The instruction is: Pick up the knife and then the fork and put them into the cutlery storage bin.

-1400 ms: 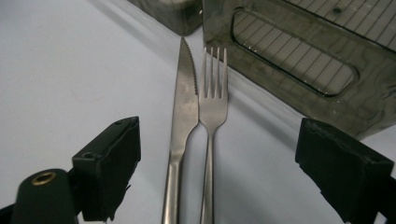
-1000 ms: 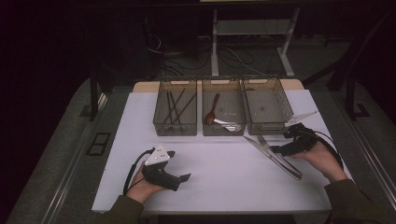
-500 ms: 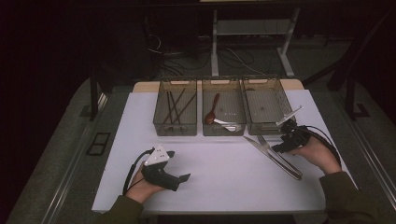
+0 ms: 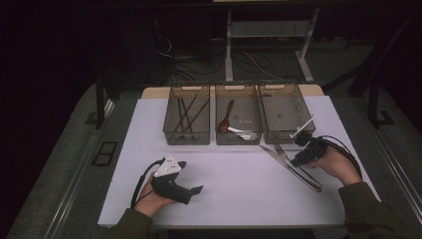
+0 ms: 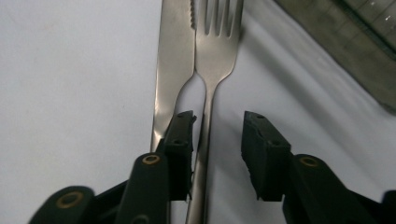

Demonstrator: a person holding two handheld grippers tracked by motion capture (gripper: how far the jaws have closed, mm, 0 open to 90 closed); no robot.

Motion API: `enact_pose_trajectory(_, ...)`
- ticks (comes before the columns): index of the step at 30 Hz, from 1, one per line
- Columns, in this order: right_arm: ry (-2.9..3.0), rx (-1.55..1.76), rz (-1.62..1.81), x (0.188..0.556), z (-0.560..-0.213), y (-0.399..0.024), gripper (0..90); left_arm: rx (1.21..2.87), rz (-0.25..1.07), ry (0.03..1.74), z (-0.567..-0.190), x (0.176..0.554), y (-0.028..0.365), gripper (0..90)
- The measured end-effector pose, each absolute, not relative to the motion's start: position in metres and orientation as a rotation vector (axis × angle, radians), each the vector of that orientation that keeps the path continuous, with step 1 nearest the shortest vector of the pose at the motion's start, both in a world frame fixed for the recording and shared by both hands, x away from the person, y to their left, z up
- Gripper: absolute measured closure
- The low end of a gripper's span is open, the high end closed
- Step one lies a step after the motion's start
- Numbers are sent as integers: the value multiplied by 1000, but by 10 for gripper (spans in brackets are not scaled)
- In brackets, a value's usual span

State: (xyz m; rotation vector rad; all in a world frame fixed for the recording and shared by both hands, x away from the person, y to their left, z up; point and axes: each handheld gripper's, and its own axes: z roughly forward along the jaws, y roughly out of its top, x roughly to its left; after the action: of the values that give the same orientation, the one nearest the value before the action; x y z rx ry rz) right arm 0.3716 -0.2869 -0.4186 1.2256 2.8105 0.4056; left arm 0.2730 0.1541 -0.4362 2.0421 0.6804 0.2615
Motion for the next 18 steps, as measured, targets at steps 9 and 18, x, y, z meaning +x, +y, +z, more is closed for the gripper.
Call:
enact_pose_trajectory(9, 2831, 1192, 338, 371, -422, -281, 743, 2046, 263, 680, -437, 273, 154, 0)
enact_pose_trajectory(18, 2830, 1159, 274, 369, -421, -273, 797, 2047, 266, 682, -436, 273, 154, 0)
